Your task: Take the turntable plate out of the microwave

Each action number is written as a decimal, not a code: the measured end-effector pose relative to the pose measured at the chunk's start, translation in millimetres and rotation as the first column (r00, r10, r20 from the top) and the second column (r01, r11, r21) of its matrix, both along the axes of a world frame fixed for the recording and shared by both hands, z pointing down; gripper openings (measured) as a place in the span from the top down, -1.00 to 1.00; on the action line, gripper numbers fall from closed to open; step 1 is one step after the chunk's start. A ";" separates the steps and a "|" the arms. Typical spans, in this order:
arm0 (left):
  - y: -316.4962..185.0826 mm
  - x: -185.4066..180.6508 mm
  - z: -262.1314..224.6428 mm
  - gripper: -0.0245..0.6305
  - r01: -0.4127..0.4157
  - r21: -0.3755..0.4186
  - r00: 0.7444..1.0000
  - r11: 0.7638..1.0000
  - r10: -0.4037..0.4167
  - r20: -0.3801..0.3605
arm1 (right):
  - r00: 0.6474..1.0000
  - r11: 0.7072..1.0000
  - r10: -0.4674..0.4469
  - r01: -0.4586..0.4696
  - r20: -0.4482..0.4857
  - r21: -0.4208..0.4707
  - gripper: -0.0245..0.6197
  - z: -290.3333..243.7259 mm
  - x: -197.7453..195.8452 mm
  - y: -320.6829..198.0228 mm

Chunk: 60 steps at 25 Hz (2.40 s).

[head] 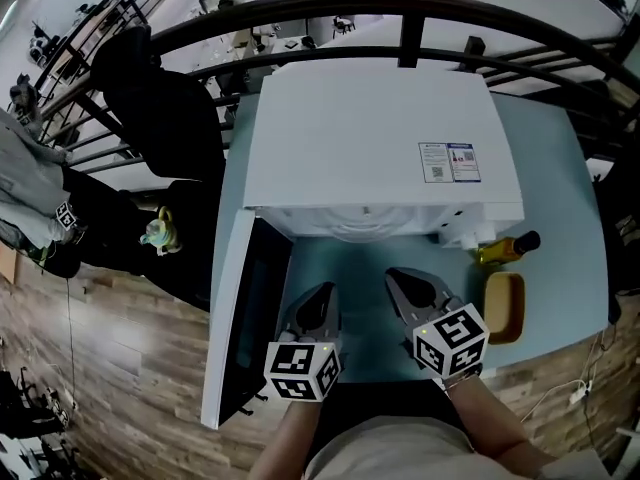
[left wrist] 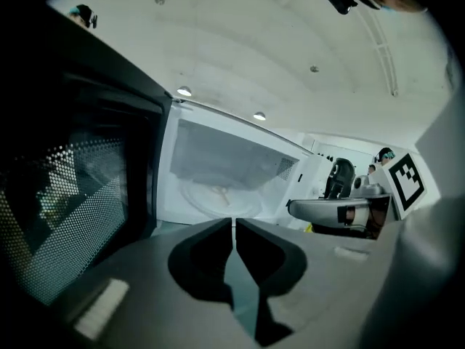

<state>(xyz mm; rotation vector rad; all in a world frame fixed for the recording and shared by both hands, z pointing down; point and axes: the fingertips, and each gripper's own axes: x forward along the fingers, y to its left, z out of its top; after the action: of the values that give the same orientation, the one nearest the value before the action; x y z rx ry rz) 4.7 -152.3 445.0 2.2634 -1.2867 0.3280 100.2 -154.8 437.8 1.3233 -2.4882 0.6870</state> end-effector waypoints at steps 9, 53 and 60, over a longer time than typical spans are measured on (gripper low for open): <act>-7.8 4.5 24.8 0.89 -0.020 -0.040 1.000 0.999 0.021 0.016 | 0.999 0.999 0.024 -0.025 -0.026 -0.046 0.89 25.7 -1.2 -11.5; -35.3 11.7 82.0 0.90 -0.062 -0.119 0.997 0.991 0.068 0.045 | 0.757 0.859 0.463 -0.255 0.462 -0.443 0.54 94.5 3.3 -89.4; -35.2 8.6 80.1 0.91 -0.063 -0.123 0.997 0.990 0.068 0.038 | 0.701 0.835 0.511 -0.269 0.498 -0.479 0.59 95.7 5.3 -88.2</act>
<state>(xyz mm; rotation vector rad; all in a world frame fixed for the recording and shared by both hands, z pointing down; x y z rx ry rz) 13.3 -187.5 525.0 2.2098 -1.1819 0.4669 105.5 -243.0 533.5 1.6975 -2.2823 1.8679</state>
